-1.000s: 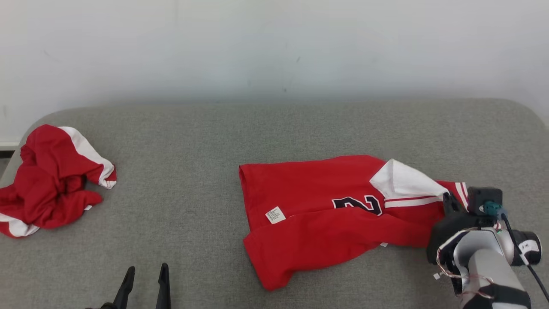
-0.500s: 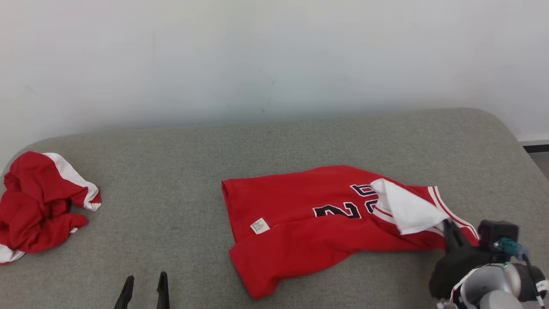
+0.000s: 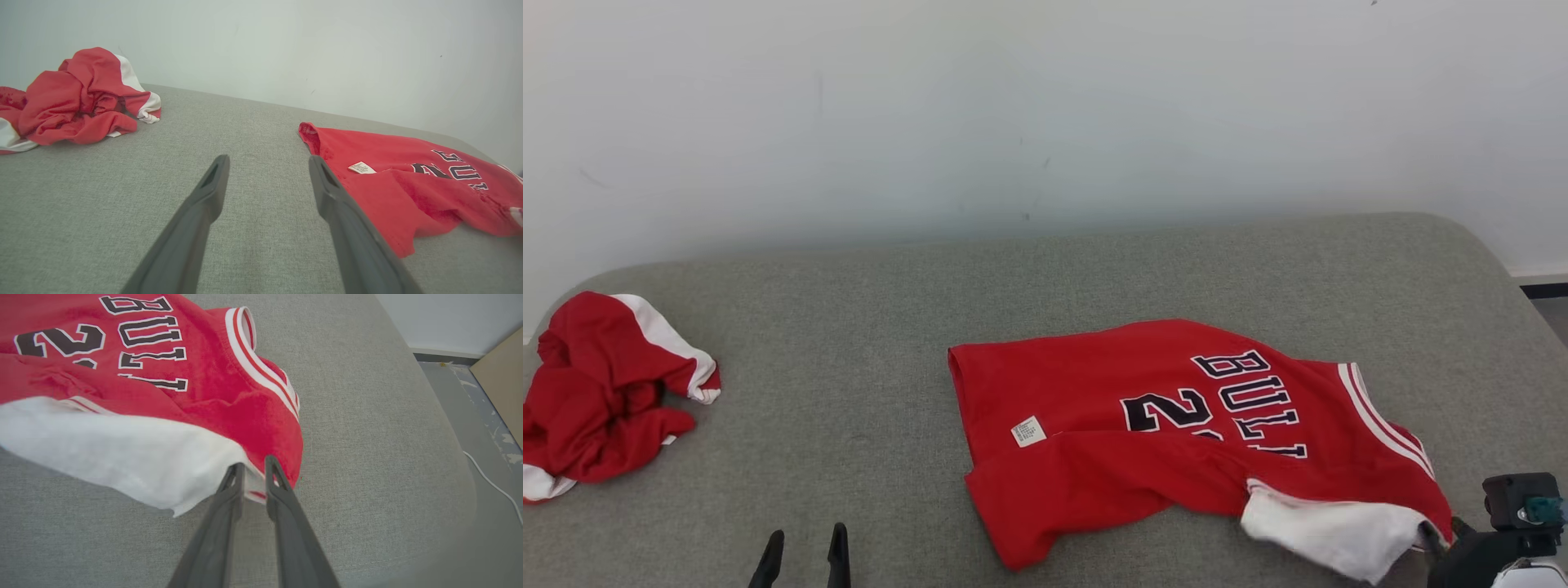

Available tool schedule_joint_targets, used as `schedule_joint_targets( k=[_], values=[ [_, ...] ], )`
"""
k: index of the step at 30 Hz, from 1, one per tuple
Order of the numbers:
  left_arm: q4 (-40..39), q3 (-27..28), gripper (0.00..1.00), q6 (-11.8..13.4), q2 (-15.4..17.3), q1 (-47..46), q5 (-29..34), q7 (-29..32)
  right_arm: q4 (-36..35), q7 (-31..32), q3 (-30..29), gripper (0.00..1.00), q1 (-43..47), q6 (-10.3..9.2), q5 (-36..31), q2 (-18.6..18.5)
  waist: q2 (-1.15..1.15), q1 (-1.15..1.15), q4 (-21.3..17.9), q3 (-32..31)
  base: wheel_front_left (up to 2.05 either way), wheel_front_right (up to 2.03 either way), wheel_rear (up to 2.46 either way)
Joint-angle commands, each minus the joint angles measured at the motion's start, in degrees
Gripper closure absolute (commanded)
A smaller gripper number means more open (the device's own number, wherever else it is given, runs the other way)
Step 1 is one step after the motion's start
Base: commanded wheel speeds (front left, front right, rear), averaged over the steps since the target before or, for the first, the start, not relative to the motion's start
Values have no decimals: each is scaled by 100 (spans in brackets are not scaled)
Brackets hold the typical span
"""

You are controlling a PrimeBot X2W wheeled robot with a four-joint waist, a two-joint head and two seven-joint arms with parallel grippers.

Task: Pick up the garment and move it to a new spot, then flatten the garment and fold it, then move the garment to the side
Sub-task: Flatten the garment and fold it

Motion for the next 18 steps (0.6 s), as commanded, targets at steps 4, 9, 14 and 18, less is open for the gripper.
schedule_joint_targets(
  k=[4,9,14,18],
  values=[
    [-11,-1,0,32,5,22,-30,-3,-195,279,-133,0,141,-13,-111,132,0,0,30,15,0,0,0],
    [-26,6,0,40,5,-8,-36,-3,-531,-52,-438,0,125,-13,-277,431,0,0,61,27,0,0,0],
    [-45,27,0,55,6,-28,-46,-3,-805,-1102,-535,0,0,-13,-396,832,0,0,61,35,0,0,0],
    [-59,43,0,63,7,-61,-40,-3,-724,-2019,-402,0,-69,-13,-455,1068,0,0,41,20,0,0,0]
  ],
)
